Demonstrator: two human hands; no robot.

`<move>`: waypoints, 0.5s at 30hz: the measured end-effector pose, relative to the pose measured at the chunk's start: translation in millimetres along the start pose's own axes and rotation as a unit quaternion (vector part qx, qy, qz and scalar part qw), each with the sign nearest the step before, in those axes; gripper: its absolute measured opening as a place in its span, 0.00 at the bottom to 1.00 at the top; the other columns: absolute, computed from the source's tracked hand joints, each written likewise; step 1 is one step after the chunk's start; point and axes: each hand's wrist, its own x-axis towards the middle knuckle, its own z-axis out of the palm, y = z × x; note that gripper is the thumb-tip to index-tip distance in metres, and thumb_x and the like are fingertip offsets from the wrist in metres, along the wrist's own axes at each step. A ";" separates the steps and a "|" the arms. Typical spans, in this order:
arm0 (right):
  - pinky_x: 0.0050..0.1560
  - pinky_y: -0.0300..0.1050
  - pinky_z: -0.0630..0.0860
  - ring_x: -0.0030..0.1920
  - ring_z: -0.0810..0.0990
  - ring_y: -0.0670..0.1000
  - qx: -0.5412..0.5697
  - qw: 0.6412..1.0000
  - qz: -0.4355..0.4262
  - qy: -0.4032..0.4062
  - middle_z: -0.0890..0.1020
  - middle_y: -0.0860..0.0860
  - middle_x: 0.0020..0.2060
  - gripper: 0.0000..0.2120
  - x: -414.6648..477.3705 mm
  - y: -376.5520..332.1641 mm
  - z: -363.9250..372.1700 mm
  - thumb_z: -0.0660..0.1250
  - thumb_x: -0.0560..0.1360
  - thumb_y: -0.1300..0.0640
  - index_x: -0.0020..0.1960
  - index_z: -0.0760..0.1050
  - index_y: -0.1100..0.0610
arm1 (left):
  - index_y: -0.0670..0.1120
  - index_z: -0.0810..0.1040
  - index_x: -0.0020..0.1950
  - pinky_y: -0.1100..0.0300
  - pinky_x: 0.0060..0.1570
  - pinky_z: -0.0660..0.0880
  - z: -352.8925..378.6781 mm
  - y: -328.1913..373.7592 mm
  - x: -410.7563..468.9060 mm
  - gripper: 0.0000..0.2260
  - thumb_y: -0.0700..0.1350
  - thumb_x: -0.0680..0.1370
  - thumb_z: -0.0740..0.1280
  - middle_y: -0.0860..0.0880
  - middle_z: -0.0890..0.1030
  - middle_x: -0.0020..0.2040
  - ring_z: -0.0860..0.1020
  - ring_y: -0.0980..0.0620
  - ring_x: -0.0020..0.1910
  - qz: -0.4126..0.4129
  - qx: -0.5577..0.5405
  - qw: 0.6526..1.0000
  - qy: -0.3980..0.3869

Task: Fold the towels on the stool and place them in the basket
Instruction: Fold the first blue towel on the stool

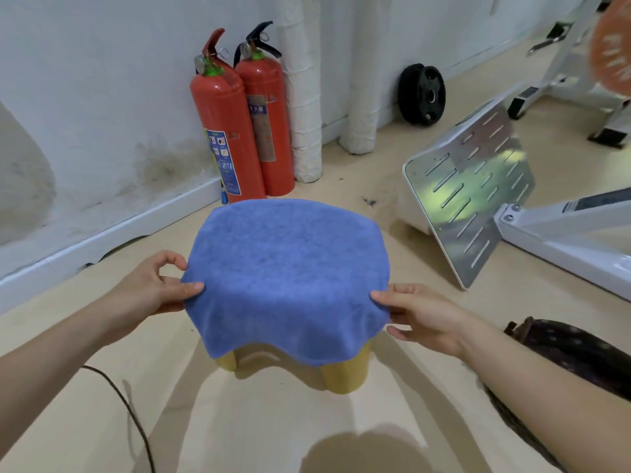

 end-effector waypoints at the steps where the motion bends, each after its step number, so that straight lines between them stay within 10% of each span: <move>1: 0.47 0.43 0.67 0.41 0.75 0.48 0.000 1.000 0.001 -0.006 0.80 0.47 0.38 0.06 -2.0 7.1 3.5 0.72 0.72 0.54 0.37 0.78 0.49 | 0.48 0.69 0.47 0.59 0.44 0.82 3.3 -3.3 -3.6 0.42 0.59 0.42 0.83 0.36 0.84 0.41 0.83 0.44 0.40 -0.005 0.001 1.000 -0.009; 6: 0.51 0.46 0.68 0.43 0.77 0.50 0.029 0.999 -0.034 0.020 0.82 0.48 0.43 0.09 -9.0 27.9 15.0 0.69 0.74 0.60 0.53 0.75 0.53 | 0.46 0.67 0.48 0.54 0.43 0.80 17.6 -13.5 -15.7 0.32 0.50 0.54 0.83 0.38 0.84 0.40 0.83 0.42 0.40 -0.006 0.046 0.999 -0.016; 10: 0.40 0.46 0.71 0.34 0.75 0.54 0.076 0.987 -0.120 0.073 0.81 0.58 0.42 0.14 -20.6 37.5 16.3 0.65 0.75 0.69 0.51 0.64 0.54 | 0.45 0.67 0.46 0.55 0.35 0.76 19.8 -15.2 -15.8 0.12 0.36 0.74 0.70 0.42 0.82 0.36 0.80 0.47 0.33 0.034 0.056 0.998 0.024; 15: 0.40 0.52 0.69 0.38 0.71 0.55 0.020 0.976 -0.189 0.109 0.74 0.57 0.39 0.09 -23.7 47.5 22.1 0.63 0.74 0.70 0.42 0.73 0.57 | 0.46 0.73 0.36 0.60 0.34 0.73 22.1 -20.2 -17.8 0.13 0.32 0.77 0.65 0.45 0.78 0.39 0.76 0.51 0.34 0.023 0.015 1.000 -0.011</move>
